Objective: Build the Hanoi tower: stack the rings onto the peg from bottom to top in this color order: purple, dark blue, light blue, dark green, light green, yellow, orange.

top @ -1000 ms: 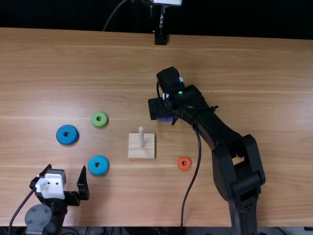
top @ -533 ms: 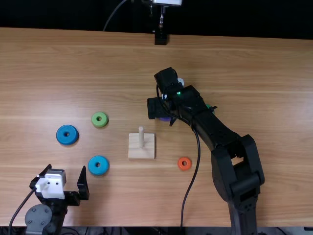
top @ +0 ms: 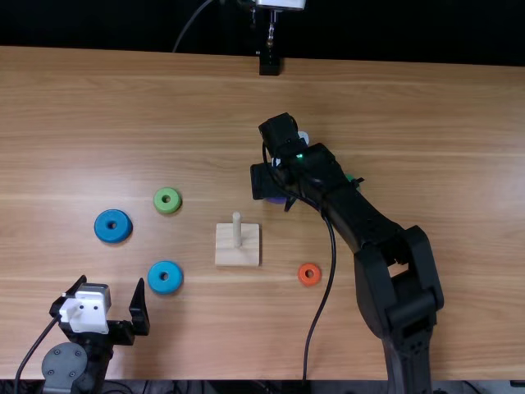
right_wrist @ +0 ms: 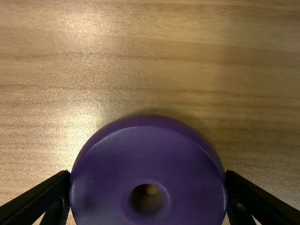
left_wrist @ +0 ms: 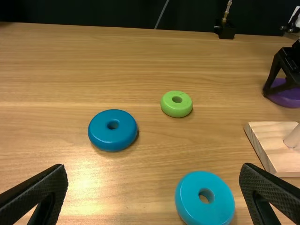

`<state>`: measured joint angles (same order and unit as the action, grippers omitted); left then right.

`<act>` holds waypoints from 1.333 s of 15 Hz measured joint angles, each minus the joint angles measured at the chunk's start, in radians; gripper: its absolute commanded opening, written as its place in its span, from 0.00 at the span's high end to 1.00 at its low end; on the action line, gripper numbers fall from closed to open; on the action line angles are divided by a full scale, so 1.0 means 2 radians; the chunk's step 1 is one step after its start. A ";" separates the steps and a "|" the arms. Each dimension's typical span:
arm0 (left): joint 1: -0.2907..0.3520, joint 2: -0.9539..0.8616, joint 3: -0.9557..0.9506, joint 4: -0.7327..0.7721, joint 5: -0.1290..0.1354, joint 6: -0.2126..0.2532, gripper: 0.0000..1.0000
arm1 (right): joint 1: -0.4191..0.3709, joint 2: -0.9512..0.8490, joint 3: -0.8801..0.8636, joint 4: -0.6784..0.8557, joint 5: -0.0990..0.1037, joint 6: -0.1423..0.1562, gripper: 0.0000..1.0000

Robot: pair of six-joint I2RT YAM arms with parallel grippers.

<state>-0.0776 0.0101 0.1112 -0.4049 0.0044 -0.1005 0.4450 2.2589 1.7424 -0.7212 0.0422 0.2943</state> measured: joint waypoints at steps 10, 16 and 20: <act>0.000 0.000 0.000 0.000 0.000 0.000 0.00 | 0.047 -0.175 0.065 -0.216 0.004 0.002 1.00; 0.000 0.000 0.000 0.000 0.000 0.000 0.00 | 0.113 -0.175 0.148 -0.311 0.003 0.002 1.00; 0.000 0.000 0.000 0.000 0.000 0.000 0.00 | 0.121 -0.195 0.148 -0.311 0.003 0.003 1.00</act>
<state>-0.0776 0.0101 0.1112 -0.4049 0.0044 -0.1005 0.6872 1.8687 2.0384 -1.3434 0.0483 0.3004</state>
